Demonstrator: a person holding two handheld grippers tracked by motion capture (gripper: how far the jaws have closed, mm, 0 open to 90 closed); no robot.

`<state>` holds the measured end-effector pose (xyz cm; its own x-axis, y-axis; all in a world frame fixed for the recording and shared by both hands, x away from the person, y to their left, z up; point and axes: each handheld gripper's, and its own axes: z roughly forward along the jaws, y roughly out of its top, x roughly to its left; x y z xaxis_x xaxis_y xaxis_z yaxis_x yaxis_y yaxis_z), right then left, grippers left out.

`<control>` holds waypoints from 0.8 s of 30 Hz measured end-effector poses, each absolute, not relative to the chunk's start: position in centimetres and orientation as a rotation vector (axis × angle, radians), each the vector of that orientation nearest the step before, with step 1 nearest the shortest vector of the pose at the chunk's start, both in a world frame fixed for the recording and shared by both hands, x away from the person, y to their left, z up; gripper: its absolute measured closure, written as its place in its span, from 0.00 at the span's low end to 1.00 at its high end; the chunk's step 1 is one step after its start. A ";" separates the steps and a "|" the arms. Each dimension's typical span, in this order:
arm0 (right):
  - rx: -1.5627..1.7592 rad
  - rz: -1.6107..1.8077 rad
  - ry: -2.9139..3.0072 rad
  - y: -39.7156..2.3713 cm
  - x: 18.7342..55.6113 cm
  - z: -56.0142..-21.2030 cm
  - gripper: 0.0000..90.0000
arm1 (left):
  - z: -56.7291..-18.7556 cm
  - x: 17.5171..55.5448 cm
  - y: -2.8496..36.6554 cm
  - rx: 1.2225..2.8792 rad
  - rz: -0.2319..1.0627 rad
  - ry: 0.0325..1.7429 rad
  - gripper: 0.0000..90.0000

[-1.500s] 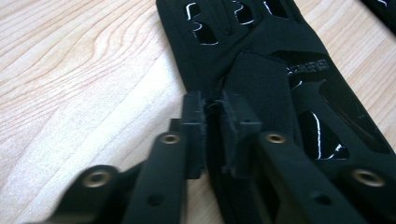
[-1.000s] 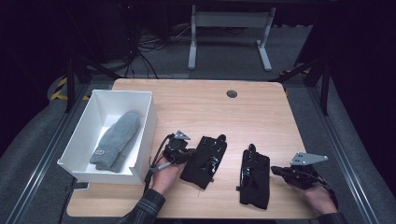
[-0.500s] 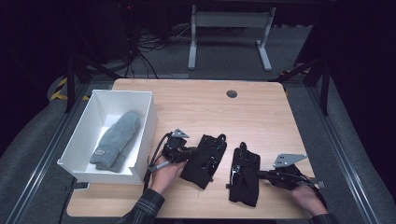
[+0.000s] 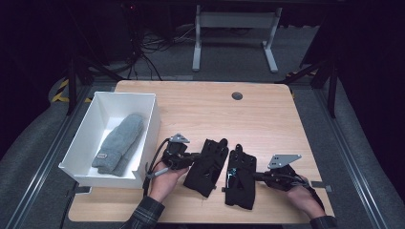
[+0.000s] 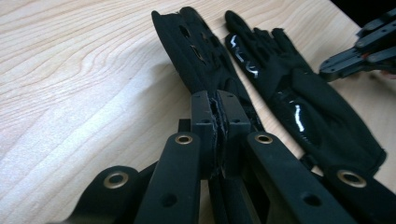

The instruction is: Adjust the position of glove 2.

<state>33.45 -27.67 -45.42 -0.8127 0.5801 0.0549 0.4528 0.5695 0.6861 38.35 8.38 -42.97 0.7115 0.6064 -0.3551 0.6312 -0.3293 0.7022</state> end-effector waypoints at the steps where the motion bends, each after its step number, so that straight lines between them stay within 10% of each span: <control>1: 0.868 1.071 2.628 -27.6 33.5 -45.4 1.00 | -43.0 38.3 8.4 2.027 -0.035 0.944 0.97; 24: 0.845 1.089 2.636 -25.4 34.8 -45.5 1.00 | -40.9 37.7 7.3 1.962 -0.090 0.861 0.97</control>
